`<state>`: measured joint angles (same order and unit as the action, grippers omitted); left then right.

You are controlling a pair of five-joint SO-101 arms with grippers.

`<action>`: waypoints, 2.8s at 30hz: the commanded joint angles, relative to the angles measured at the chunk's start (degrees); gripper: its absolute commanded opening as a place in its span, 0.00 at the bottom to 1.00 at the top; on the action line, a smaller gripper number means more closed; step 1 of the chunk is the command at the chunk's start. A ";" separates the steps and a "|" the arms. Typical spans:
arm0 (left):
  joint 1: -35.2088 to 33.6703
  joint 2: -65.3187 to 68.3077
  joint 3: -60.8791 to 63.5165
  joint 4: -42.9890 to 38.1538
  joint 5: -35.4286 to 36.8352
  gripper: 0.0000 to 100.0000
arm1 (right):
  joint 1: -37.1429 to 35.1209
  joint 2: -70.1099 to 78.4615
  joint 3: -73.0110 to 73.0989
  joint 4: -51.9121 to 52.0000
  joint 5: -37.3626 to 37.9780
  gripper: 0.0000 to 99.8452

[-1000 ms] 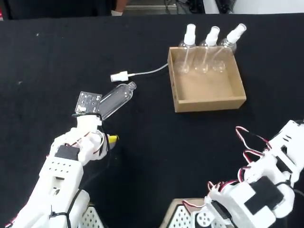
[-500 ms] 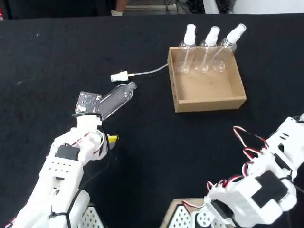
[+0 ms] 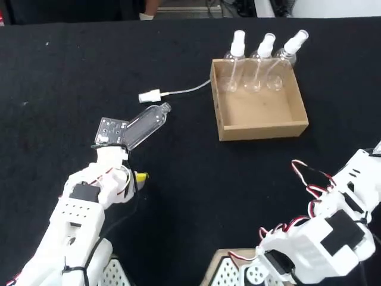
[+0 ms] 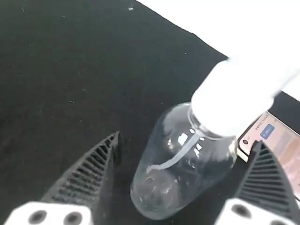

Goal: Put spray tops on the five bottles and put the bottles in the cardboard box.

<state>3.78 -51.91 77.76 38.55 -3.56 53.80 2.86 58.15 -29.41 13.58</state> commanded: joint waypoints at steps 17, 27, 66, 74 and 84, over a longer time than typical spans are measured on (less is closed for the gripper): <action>0.57 -1.05 -0.92 -0.97 0.26 0.27 | 0.35 5.32 -9.63 -1.76 -4.84 0.36; 0.57 -1.05 -0.92 -0.97 0.26 0.27 | 0.53 6.37 -11.47 -1.76 -4.92 0.36; 0.57 -1.05 -0.75 -0.97 0.26 0.27 | -11.43 -25.54 -30.73 45.54 -18.20 0.01; 0.57 -1.05 -0.57 -0.97 0.26 0.27 | -26.73 -25.71 -30.37 46.24 -18.20 0.01; 0.57 -1.05 -0.92 -0.88 0.26 0.27 | -45.19 -25.54 -23.34 43.96 -18.02 0.01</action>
<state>3.78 -51.91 77.76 38.55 -3.56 13.98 -19.21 33.71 16.75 -4.09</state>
